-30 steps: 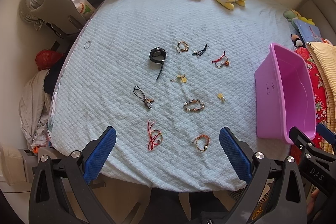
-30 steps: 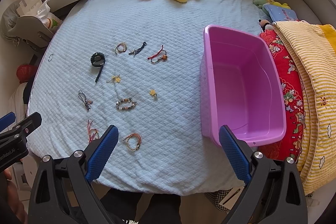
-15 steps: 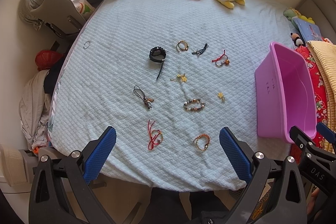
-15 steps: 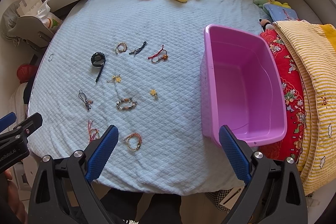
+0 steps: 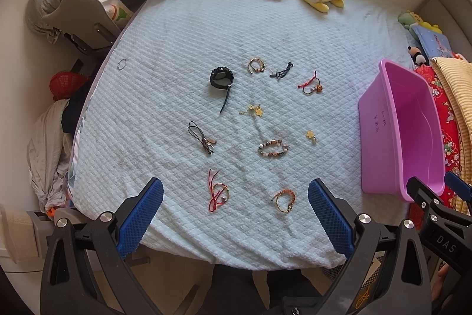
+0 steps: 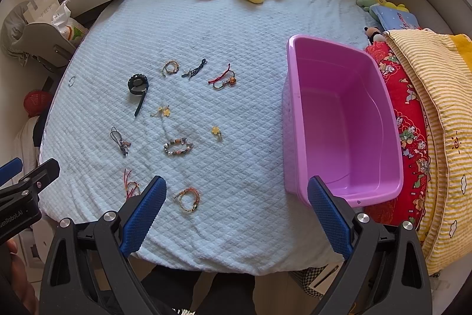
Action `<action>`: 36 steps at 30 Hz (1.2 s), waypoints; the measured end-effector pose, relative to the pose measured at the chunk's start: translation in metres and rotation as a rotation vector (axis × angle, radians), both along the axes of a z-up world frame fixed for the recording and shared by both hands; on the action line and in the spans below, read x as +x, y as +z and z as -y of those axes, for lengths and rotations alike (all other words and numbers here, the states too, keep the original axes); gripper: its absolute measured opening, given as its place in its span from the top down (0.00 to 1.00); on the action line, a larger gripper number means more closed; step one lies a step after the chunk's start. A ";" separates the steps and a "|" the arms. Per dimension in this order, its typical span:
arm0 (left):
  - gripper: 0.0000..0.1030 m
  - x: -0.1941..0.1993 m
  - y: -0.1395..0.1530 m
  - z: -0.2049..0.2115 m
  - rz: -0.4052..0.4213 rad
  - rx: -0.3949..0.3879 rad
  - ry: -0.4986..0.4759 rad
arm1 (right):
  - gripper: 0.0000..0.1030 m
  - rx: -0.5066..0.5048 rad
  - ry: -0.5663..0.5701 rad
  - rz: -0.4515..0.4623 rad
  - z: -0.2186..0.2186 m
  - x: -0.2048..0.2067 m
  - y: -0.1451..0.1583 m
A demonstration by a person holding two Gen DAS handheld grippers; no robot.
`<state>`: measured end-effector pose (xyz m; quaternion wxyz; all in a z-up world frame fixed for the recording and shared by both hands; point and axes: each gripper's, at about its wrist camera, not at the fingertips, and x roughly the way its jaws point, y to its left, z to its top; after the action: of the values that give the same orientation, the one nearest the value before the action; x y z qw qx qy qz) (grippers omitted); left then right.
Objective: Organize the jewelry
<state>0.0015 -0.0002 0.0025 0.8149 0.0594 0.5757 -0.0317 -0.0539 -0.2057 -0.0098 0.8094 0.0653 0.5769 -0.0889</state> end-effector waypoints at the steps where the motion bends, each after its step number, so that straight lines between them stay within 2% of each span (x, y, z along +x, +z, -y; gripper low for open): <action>1: 0.06 0.000 0.000 0.000 0.000 0.000 0.000 | 0.11 0.001 0.000 0.000 0.000 0.000 0.000; 27: 0.06 0.000 0.000 0.000 -0.003 0.003 0.008 | 0.11 0.003 0.012 0.018 0.001 0.003 0.007; 36: 0.06 -0.015 -0.001 0.004 0.001 0.008 0.045 | 0.11 0.013 0.047 0.022 0.008 -0.003 0.006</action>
<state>-0.0137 -0.0041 0.0019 0.8153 0.0499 0.5768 -0.0113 -0.0564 -0.2140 -0.0035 0.8169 0.0579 0.5701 -0.0655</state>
